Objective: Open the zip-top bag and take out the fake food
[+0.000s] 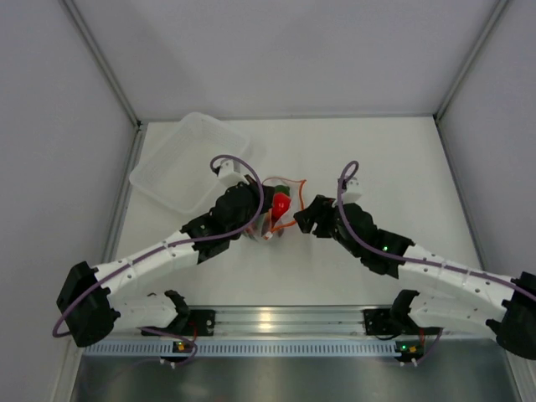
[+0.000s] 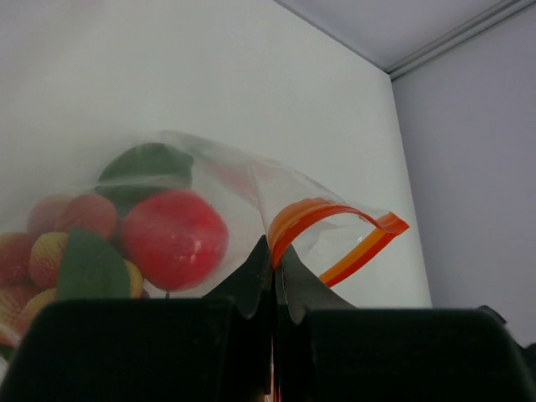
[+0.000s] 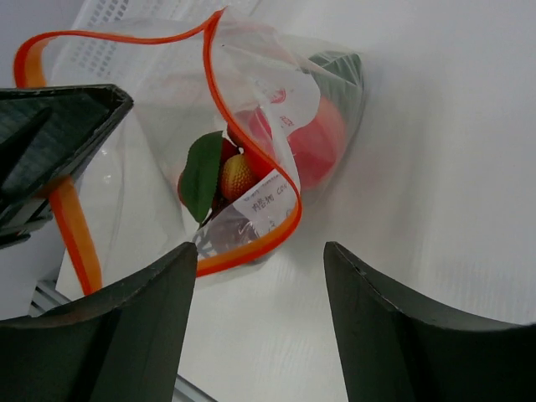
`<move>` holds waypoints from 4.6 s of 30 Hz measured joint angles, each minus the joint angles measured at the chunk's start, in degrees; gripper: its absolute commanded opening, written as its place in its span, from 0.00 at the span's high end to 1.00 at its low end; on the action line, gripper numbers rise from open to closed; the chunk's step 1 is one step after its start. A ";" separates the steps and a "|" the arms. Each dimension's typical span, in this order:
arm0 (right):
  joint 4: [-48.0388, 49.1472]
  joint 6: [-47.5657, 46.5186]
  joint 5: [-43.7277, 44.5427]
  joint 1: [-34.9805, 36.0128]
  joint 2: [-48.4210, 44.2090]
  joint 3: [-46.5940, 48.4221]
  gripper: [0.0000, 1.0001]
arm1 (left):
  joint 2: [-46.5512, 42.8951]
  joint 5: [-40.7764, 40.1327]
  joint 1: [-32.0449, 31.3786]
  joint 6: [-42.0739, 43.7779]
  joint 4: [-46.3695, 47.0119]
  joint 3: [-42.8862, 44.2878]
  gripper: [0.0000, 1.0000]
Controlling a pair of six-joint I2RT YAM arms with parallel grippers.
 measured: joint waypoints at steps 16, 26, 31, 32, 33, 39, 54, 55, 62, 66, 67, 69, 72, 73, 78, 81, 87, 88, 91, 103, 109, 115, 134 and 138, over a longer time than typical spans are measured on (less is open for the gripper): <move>10.40 1.75 -7.15 -7.50 15.98 0.00 1.00 | 2.56 -1.27 -0.39 -1.99 4.42 -0.63 1.00; -8.35 -3.28 -0.42 -10.21 -3.89 -3.39 1.00 | 5.09 -5.03 -0.57 4.42 5.35 -0.57 1.00; -12.66 -4.66 -0.42 -13.73 -8.72 -4.20 1.00 | 4.90 -4.00 -1.97 6.01 5.33 -0.57 1.00; -13.16 -5.03 -0.66 -14.27 -8.76 -4.17 1.00 | 4.74 -3.45 -2.12 6.21 5.33 -0.57 1.00; -13.70 -5.53 -1.03 -14.75 -8.74 -4.11 1.00 | 4.50 -2.60 -2.29 6.49 5.35 -0.57 1.00; -21.53 -12.17 -3.41 -15.78 -8.00 2.84 0.83 | 4.07 1.73 -2.25 7.63 5.18 0.46 1.00; -29.97 -21.81 -8.74 -9.88 0.09 29.24 0.72 | 6.19 3.50 -5.11 2.08 4.85 5.07 1.00; -29.90 -22.05 -8.87 -8.48 1.29 29.77 0.72 | 6.60 3.76 -5.14 1.29 4.87 5.53 1.00; -30.36 -22.43 -8.74 -4.02 5.55 28.70 0.73 | 10.23 4.42 -5.62 -4.00 4.63 9.53 1.00; -30.03 -22.67 -6.93 -3.82 4.07 25.51 0.72 | 11.39 2.91 -7.34 -8.35 4.63 10.47 1.00; -29.99 -22.75 -6.45 -3.80 3.69 24.59 0.72 | 11.52 2.45 -7.91 -9.22 4.61 10.49 1.00; -30.03 -22.86 -5.38 -3.82 3.34 22.75 0.72 | 11.78 1.31 -9.33 -11.23 4.61 10.49 1.00; -29.94 -23.32 -4.57 -5.27 3.69 20.85 0.72 | 12.04 -0.57 -11.58 -13.84 4.50 10.49 1.00; -29.97 -23.58 -4.42 -6.51 4.00 20.35 0.71 | 12.04 -1.25 -12.44 -14.67 4.48 10.49 1.00; -30.12 -26.08 -2.14 -12.39 6.73 19.96 0.68 | 12.07 -3.61 -16.20 -17.42 4.44 10.84 1.00; -31.30 -27.89 -2.08 -14.97 9.01 21.03 0.68 | 12.07 -4.20 -17.31 -18.16 4.33 10.82 1.00; -31.91 -30.12 -5.88 -17.40 12.02 22.53 0.68 | 11.32 -6.99 -16.90 -18.40 5.22 7.61 1.00; -31.91 -30.32 -6.88 -17.38 12.24 22.51 0.68 | 10.99 -7.21 -16.72 -18.82 5.42 6.29 1.00; -31.30 -30.49 -9.70 -17.31 12.41 21.90 0.68 | 10.58 -8.33 -16.11 -20.24 5.53 2.38 1.00; -31.19 -30.42 -13.81 -12.17 12.57 17.70 0.52 | 10.08 -8.70 -15.78 -20.44 5.81 -1.03 1.00; -30.86 -30.64 -9.79 -10.88 13.22 14.62 0.43 | 10.34 -6.71 -15.78 -19.08 5.84 0.92 1.00; -30.21 -30.03 -5.77 -10.91 17.90 13.84 0.38 | 11.21 -5.92 -15.76 -17.16 5.64 1.79 1.00; -16.02 -25.07 -5.55 -10.78 23.43 7.43 0.19 | 11.26 -8.13 -15.63 -12.07 4.13 0.81 1.00; -13.40 -24.33 -5.46 -10.51 23.41 6.49 0.28 | 11.26 -8.22 -15.63 -11.72 4.42 0.81 1.00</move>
